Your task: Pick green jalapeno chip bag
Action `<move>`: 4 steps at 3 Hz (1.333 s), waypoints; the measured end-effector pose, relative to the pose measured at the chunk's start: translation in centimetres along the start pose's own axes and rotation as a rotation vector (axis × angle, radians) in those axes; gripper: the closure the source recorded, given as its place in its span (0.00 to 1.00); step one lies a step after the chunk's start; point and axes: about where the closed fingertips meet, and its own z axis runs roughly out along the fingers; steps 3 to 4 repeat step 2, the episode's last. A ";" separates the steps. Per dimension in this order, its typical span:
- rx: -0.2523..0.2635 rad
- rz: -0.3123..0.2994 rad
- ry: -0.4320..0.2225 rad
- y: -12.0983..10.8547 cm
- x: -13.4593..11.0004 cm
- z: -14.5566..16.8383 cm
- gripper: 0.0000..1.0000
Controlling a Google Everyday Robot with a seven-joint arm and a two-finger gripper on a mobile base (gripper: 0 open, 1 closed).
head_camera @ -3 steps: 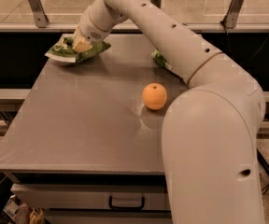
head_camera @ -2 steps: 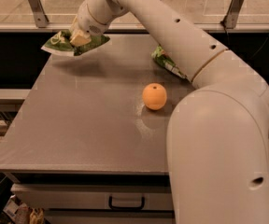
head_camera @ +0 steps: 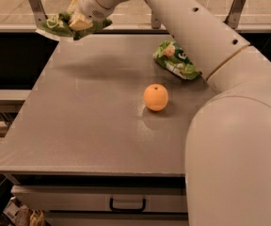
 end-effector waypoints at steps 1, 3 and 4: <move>0.026 -0.024 -0.006 -0.8 -0.8 -1.7 1.00; 0.046 -0.041 -0.015 -1.4 -1.4 -2.9 1.00; 0.046 -0.041 -0.015 -1.4 -1.4 -2.9 1.00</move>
Offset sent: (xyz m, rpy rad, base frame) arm -0.0087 -0.0213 0.0557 0.0321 -0.0969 0.0030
